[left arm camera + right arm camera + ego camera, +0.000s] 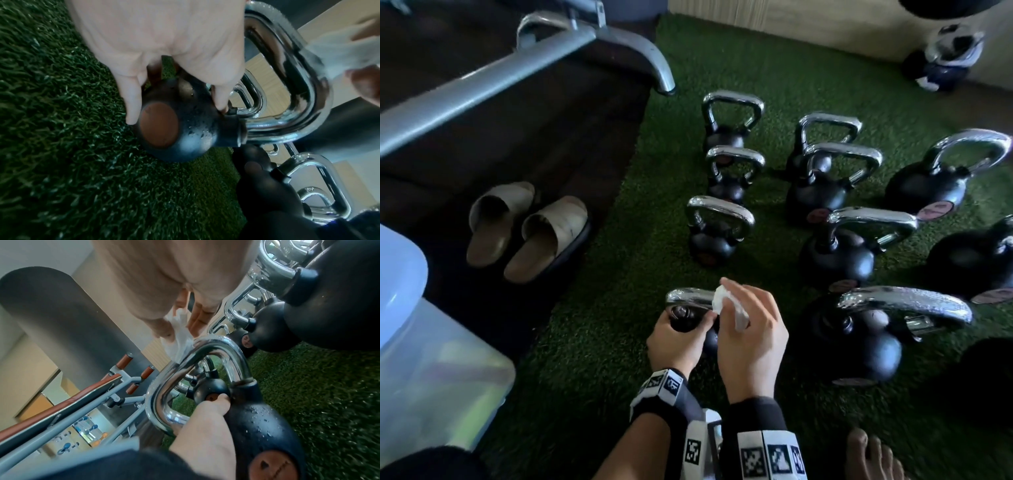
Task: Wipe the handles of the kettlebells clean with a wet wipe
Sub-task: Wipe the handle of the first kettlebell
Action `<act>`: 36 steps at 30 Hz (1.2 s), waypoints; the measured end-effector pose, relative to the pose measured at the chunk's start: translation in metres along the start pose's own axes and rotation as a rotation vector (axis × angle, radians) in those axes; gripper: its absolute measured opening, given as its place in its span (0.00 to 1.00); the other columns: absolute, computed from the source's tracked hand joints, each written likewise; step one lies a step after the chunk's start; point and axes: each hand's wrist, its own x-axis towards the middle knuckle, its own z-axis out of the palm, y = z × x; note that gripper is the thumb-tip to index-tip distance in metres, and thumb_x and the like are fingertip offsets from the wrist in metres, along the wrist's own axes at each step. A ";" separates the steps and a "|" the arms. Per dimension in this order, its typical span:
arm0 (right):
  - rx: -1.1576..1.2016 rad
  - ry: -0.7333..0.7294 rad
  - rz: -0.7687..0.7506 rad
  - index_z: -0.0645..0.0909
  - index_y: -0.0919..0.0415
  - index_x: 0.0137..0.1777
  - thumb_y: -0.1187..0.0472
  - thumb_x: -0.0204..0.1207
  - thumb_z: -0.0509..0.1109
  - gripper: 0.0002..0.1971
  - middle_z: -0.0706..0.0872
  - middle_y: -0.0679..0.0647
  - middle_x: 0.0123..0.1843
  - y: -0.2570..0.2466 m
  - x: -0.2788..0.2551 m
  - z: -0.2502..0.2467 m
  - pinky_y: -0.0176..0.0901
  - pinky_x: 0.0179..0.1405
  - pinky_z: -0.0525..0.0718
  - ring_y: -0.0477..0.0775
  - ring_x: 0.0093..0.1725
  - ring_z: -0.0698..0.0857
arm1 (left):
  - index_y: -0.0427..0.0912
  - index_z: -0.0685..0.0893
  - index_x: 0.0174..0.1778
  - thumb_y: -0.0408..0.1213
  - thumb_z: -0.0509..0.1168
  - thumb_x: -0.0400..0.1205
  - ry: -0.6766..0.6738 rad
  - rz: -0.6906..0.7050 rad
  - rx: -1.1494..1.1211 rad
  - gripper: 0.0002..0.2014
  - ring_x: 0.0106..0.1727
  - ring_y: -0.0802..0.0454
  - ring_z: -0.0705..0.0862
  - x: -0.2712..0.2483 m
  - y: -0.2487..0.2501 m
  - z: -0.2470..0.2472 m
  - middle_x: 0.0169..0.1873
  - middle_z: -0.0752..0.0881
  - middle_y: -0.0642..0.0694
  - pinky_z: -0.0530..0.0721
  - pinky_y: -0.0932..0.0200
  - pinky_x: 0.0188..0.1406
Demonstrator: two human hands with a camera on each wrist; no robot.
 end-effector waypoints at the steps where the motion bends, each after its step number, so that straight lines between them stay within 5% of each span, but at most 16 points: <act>1: 0.001 -0.006 -0.040 0.93 0.50 0.60 0.69 0.79 0.76 0.15 0.86 0.39 0.55 0.002 -0.001 0.003 0.40 0.53 0.86 0.46 0.55 0.88 | 0.58 0.83 0.46 0.59 0.81 0.68 0.013 -0.008 -0.005 0.18 0.48 0.49 0.89 -0.003 0.000 0.001 0.42 0.89 0.55 0.82 0.61 0.49; 6: -0.080 -0.046 -0.109 0.94 0.53 0.59 0.70 0.78 0.78 0.15 0.91 0.46 0.53 0.009 0.001 0.014 0.33 0.53 0.78 0.53 0.50 0.86 | 0.55 0.83 0.47 0.55 0.81 0.70 0.046 0.009 0.000 0.17 0.54 0.46 0.91 -0.007 0.000 -0.001 0.49 0.92 0.48 0.85 0.59 0.53; 10: -0.106 -0.034 -0.057 0.93 0.56 0.60 0.73 0.76 0.76 0.17 0.85 0.43 0.46 0.016 0.013 0.003 0.42 0.48 0.86 0.53 0.47 0.88 | 0.53 0.87 0.51 0.62 0.82 0.65 0.037 0.031 0.004 0.25 0.49 0.51 0.90 -0.005 -0.002 -0.002 0.46 0.91 0.54 0.88 0.57 0.56; 14: -0.086 -0.068 -0.091 0.94 0.58 0.59 0.74 0.75 0.77 0.16 0.85 0.46 0.46 0.019 0.012 0.000 0.38 0.47 0.86 0.52 0.46 0.88 | 0.54 0.88 0.52 0.63 0.82 0.64 0.031 0.042 0.011 0.26 0.53 0.52 0.91 -0.003 -0.004 -0.003 0.49 0.92 0.54 0.88 0.57 0.57; 19: -0.034 0.085 0.002 0.95 0.59 0.56 0.74 0.74 0.79 0.14 0.88 0.51 0.43 0.038 0.007 -0.010 0.14 0.42 0.75 0.44 0.37 0.84 | 0.52 0.87 0.53 0.63 0.82 0.64 0.024 0.055 0.029 0.27 0.58 0.50 0.90 -0.001 -0.002 -0.004 0.53 0.92 0.52 0.84 0.60 0.60; 24: -0.024 0.091 0.047 0.95 0.58 0.55 0.71 0.75 0.80 0.12 0.87 0.47 0.40 0.053 0.005 -0.017 0.15 0.41 0.76 0.33 0.35 0.82 | 0.54 0.86 0.50 0.63 0.82 0.65 0.007 0.041 0.014 0.25 0.57 0.51 0.90 -0.003 -0.003 -0.005 0.52 0.92 0.54 0.81 0.64 0.56; 27: 0.080 0.114 0.233 0.95 0.51 0.56 0.63 0.78 0.79 0.09 0.91 0.43 0.44 0.064 0.005 -0.016 0.18 0.45 0.79 0.31 0.39 0.86 | 0.51 0.87 0.53 0.64 0.82 0.65 0.014 0.061 0.029 0.27 0.56 0.52 0.90 -0.003 -0.003 -0.006 0.51 0.92 0.54 0.81 0.65 0.54; 31: 0.345 0.091 0.563 0.94 0.51 0.56 0.59 0.79 0.80 0.08 0.96 0.44 0.52 0.083 0.002 -0.013 0.45 0.60 0.91 0.42 0.54 0.93 | 0.55 0.85 0.52 0.60 0.83 0.66 -0.015 0.075 -0.004 0.25 0.48 0.55 0.87 -0.002 -0.004 -0.006 0.49 0.91 0.55 0.87 0.67 0.46; 36: 0.759 0.146 0.804 0.91 0.67 0.58 0.72 0.80 0.76 0.09 0.96 0.59 0.50 0.082 0.002 -0.004 0.38 0.49 0.92 0.54 0.51 0.95 | 0.55 0.87 0.57 0.70 0.80 0.60 -0.010 0.070 0.014 0.33 0.54 0.51 0.91 0.000 -0.007 -0.004 0.51 0.93 0.54 0.88 0.55 0.59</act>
